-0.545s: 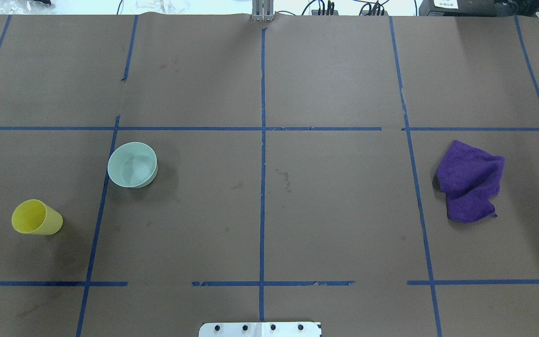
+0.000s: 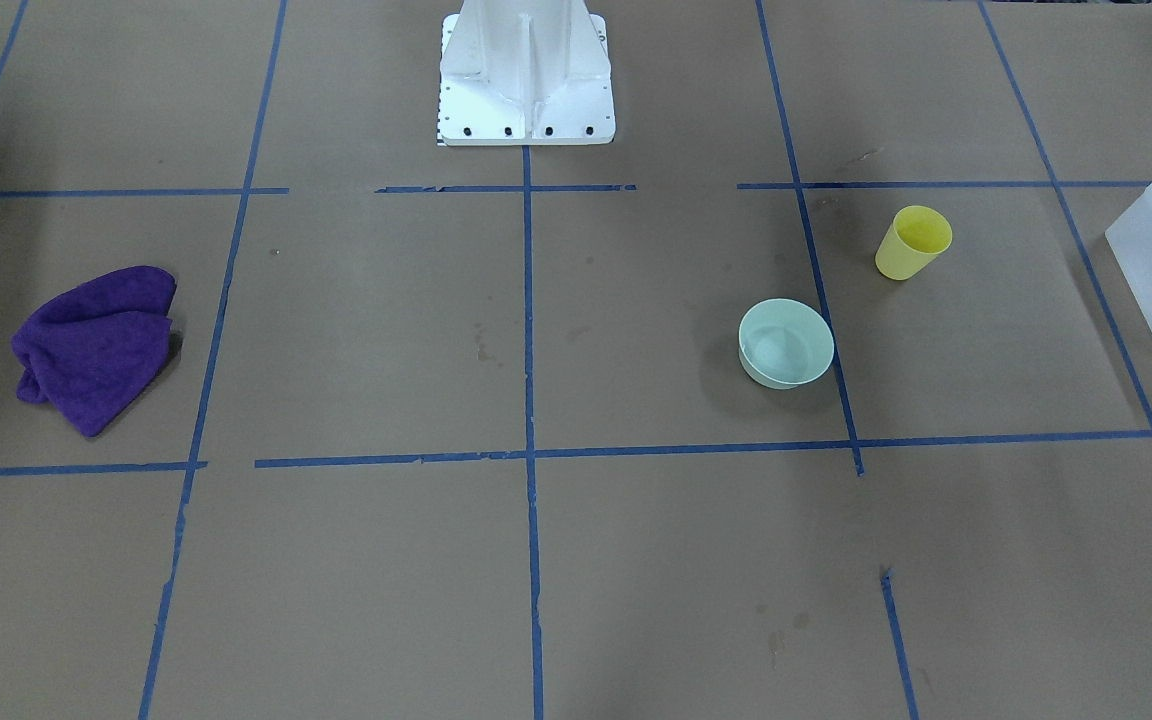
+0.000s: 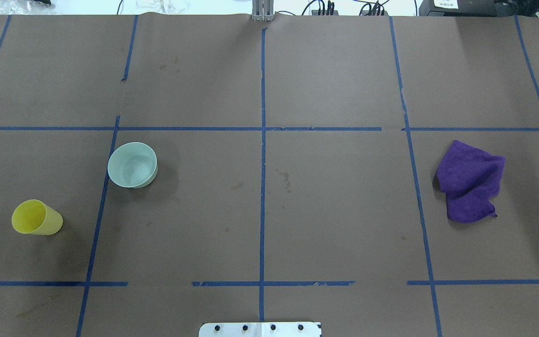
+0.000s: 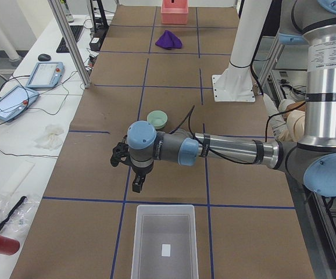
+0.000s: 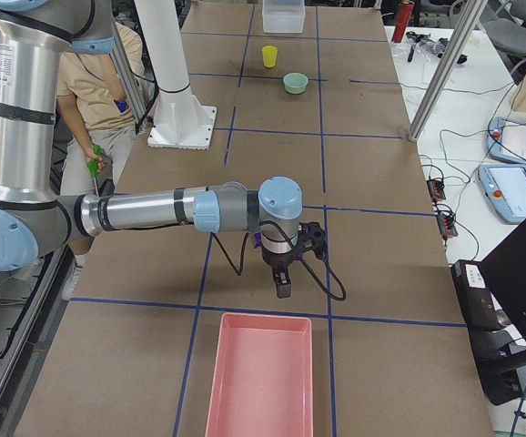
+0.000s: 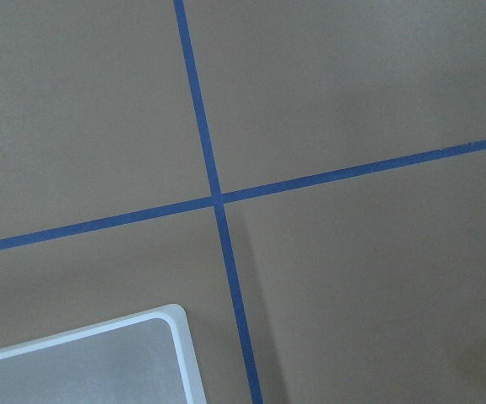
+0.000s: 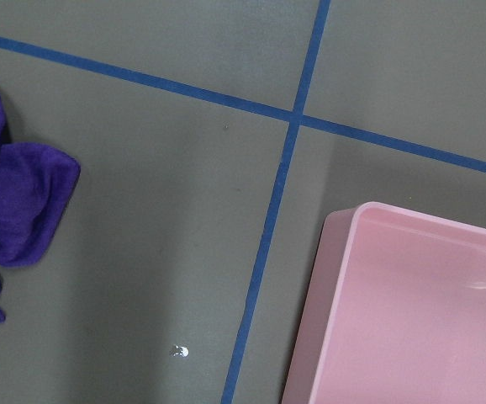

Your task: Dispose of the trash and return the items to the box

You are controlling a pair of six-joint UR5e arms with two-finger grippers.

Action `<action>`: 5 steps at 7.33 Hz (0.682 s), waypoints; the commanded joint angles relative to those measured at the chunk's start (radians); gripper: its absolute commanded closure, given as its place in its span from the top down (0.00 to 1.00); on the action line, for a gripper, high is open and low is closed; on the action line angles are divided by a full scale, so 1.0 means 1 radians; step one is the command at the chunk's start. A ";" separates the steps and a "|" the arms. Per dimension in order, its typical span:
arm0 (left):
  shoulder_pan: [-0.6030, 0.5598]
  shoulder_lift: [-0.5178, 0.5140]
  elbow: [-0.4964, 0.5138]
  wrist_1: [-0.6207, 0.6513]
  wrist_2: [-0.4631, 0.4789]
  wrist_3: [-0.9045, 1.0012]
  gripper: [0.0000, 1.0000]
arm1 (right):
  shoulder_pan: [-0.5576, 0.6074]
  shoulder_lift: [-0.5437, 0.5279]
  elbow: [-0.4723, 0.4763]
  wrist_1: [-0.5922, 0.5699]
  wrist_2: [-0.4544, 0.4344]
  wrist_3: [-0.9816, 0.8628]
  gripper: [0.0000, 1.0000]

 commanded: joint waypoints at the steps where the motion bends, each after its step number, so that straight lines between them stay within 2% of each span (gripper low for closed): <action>1: 0.006 0.003 -0.014 -0.021 -0.005 -0.006 1.00 | -0.001 0.002 -0.001 -0.001 0.001 0.006 1.00; 5: 0.042 0.030 -0.031 -0.107 -0.008 -0.044 1.00 | -0.017 0.016 -0.004 0.000 0.015 0.005 1.00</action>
